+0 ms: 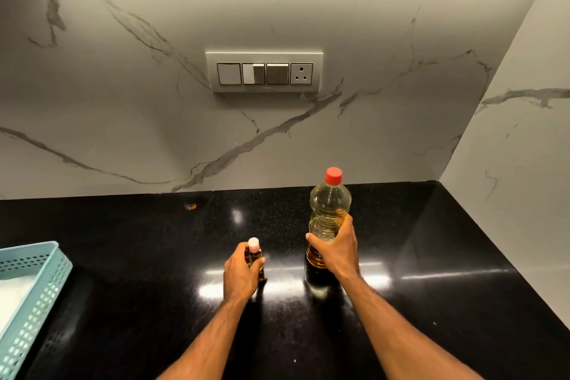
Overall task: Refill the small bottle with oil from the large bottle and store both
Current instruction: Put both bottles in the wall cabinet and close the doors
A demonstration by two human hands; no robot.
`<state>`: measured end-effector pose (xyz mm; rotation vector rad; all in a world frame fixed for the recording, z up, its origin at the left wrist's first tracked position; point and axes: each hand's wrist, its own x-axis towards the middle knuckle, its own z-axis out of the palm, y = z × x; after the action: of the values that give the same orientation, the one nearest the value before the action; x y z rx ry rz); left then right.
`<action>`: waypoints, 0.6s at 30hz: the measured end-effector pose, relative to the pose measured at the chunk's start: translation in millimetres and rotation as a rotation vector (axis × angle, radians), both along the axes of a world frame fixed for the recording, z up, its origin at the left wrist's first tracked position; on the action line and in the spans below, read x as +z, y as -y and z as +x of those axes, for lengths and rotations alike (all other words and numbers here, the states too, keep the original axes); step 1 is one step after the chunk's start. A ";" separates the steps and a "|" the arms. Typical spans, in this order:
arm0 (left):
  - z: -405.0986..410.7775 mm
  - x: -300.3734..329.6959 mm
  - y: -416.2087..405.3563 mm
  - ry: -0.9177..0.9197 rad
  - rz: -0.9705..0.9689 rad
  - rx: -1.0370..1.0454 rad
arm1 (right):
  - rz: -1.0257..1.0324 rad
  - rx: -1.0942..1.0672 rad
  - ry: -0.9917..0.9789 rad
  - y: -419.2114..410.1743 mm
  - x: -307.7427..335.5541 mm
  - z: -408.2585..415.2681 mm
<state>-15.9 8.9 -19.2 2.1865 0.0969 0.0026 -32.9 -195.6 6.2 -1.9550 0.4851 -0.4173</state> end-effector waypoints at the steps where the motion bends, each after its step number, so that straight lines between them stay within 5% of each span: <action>1: -0.6 0.4 -0.3 0.001 -0.001 -0.010 | -0.017 -0.006 0.001 -0.4 0.8 0.0; 13: -45.3 89.3 -8.1 0.176 -0.136 -0.300 | -0.061 0.139 0.077 -4.9 59.9 -72.9; 18: -70.6 191.7 -25.1 0.347 -0.204 -0.329 | 0.204 0.654 0.326 6.2 152.5 -109.9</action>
<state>-86.5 34.0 172.5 1.9449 -0.4396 0.1784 -142.8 -201.8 158.7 -1.6861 -0.3118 -0.2412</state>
